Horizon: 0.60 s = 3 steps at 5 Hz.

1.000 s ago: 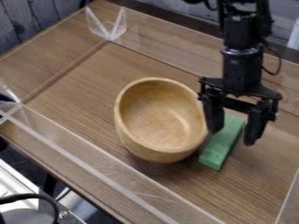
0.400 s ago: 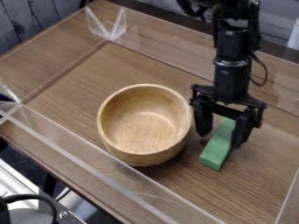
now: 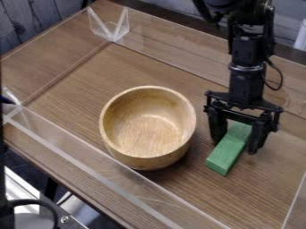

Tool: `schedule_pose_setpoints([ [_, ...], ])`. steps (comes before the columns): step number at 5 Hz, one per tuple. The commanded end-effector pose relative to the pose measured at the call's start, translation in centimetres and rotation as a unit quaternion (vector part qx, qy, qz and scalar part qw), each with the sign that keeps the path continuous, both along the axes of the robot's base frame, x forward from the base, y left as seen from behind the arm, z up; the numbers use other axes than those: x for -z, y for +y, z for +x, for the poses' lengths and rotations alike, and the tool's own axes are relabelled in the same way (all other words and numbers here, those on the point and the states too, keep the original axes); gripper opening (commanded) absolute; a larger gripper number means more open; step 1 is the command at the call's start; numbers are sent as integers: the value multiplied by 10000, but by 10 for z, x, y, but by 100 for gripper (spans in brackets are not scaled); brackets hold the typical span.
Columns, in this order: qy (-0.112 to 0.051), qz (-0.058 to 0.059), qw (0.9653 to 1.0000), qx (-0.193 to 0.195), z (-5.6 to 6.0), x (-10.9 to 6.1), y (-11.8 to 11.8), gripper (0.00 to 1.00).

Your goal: Put the green block in the brown bowl

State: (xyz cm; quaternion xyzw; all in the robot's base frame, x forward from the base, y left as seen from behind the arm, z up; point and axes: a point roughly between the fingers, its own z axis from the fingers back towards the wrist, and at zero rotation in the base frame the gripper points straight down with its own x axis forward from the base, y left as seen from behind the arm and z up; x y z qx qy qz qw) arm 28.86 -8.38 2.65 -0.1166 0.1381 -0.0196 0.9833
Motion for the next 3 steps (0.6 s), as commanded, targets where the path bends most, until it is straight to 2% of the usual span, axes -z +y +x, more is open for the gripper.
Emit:
schedule_pose_setpoints([
  [1,-425,52,9990,-115,11,-8,-3,100],
  [2,-542,162,9981,-241,10,-4,-5,100],
  [3,-533,100,9982,-268,4,-8,-3,100],
])
